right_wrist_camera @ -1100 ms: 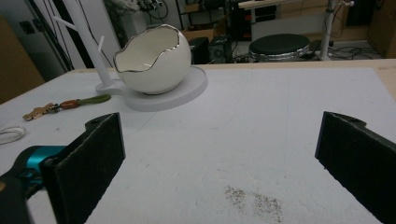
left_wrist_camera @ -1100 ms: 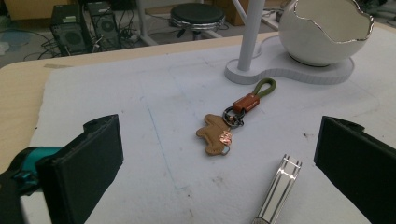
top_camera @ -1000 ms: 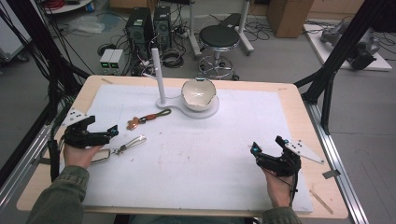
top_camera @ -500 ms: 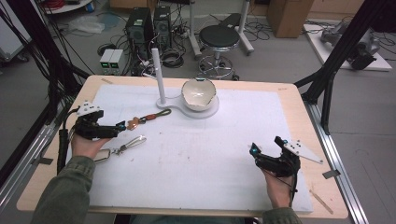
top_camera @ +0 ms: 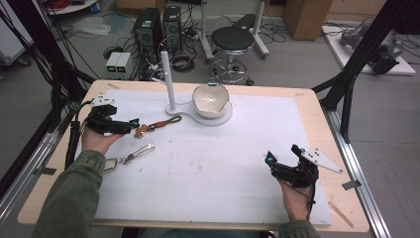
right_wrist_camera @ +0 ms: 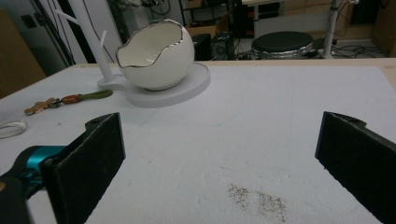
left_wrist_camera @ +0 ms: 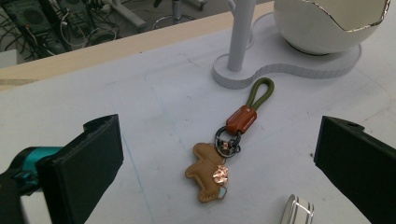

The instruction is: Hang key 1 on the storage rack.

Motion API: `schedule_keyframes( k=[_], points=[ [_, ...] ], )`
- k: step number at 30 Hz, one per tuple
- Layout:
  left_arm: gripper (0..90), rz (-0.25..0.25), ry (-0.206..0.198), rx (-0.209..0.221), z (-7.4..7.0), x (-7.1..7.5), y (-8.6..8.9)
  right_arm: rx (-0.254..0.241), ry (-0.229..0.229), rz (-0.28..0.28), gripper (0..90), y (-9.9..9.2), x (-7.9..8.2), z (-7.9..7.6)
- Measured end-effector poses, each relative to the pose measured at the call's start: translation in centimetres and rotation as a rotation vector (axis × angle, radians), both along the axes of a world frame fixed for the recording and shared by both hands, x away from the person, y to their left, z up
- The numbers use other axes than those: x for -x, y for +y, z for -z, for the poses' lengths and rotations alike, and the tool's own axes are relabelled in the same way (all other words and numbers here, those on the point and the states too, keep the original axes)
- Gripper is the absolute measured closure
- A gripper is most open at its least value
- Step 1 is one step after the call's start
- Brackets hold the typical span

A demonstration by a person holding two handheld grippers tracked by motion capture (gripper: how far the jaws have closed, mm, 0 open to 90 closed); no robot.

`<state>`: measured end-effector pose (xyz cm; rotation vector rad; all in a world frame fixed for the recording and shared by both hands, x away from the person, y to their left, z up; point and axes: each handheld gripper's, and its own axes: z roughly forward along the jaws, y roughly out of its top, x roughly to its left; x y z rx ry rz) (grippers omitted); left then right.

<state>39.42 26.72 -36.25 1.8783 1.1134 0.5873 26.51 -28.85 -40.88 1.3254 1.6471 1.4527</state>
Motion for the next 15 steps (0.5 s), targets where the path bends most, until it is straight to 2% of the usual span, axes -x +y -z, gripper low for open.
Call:
schedule_keyframes(
  k=[2, 4, 6, 9, 15],
  points=[
    [1.8, 0.008, -0.007, 0.000, 0.1, -0.3, -0.3, -0.008, -0.004, 0.004, 0.4, -0.1, -0.1, 0.0],
    [1.8, 0.003, 0.007, 0.004, 0.6, -0.7, -0.4, -0.005, -0.003, 0.004, 0.4, 0.0, -0.2, 0.0],
    [1.8, 0.003, 0.024, -0.010, 1.0, -1.1, -0.5, -0.005, -0.002, -0.002, 0.3, 0.1, -0.2, 0.0],
    [1.8, 0.001, 0.031, -0.012, 1.4, -1.6, -0.7, 0.005, -0.004, -0.009, 0.3, 0.3, -0.4, 0.0],
    [2.1, 0.037, 0.064, -0.062, 1.4, -2.9, -1.7, 0.008, 0.000, -0.011, 0.4, 0.4, -0.4, 0.0]
  ],
)
